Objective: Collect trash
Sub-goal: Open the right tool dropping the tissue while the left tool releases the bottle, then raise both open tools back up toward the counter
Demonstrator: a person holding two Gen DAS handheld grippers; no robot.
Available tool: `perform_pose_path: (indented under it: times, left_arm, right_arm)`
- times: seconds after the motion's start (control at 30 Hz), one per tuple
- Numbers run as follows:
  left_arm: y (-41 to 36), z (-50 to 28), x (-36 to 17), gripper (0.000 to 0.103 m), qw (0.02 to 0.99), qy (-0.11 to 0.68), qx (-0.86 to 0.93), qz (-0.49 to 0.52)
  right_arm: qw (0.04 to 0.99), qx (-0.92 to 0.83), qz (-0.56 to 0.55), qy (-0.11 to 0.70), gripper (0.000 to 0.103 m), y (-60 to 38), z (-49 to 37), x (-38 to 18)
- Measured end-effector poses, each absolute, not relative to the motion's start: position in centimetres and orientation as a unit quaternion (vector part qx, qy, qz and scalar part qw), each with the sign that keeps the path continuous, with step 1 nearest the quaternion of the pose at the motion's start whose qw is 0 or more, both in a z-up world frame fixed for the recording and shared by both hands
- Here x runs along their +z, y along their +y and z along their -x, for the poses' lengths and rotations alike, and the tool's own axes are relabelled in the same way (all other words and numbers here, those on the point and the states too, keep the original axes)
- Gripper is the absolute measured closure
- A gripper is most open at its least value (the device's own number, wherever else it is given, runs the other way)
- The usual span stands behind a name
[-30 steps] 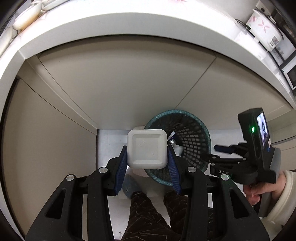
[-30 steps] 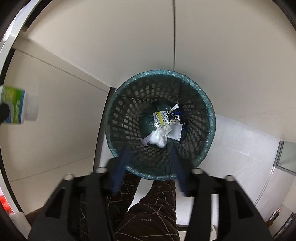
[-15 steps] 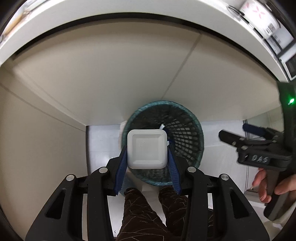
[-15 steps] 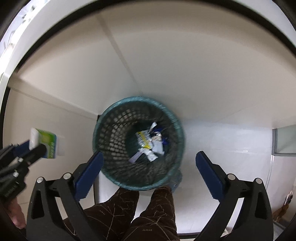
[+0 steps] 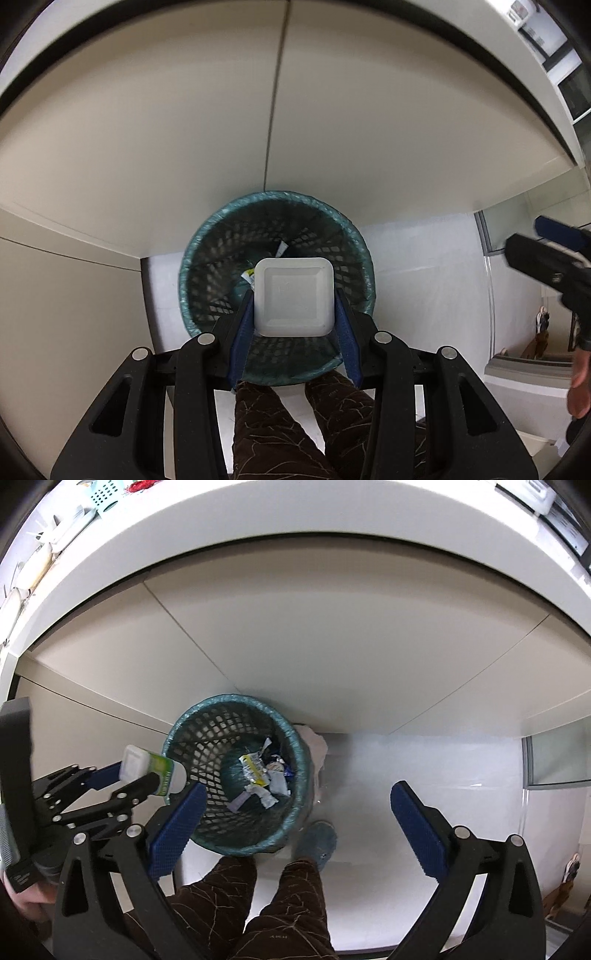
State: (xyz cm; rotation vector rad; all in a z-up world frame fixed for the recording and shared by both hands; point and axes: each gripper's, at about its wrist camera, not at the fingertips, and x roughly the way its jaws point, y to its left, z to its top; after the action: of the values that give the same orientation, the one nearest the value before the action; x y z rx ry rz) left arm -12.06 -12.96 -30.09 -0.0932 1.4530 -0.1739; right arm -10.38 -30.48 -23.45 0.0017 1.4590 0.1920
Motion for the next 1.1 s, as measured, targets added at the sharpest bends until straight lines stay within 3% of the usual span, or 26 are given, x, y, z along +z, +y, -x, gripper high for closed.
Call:
perform_pose_path:
  times: [0.33, 0.5, 0.67, 1.1]
  left_arm:
    - [-15.3, 11.0, -31.3, 0.057, 0.738, 0.670, -0.077, 0.032]
    - [-15.0, 10.7, -29.9, 0.025, 0.754, 0.654, -0.056, 0.038]
    - [-14.0, 10.7, -26.8, 0.006, 0.780, 0.623, -0.030, 0.058]
    - [-9.9, 10.2, -16.0, 0.006, 0.834, 0.543, 0.030, 0.095]
  right_arm:
    - [0.745, 0.087, -0.002, 0.662, 0.008, -33.2, 9.7, -23.3]
    - [0.749, 0.097, 0.005, 0.656, 0.008, -33.2, 9.4, -23.0]
    - [0.763, 0.123, 0.020, 0.634, 0.007, -32.7, 8.9, -21.6]
    - [0.821, 0.199, 0.033, 0.535, 0.007, -30.1, 5.2, -13.1]
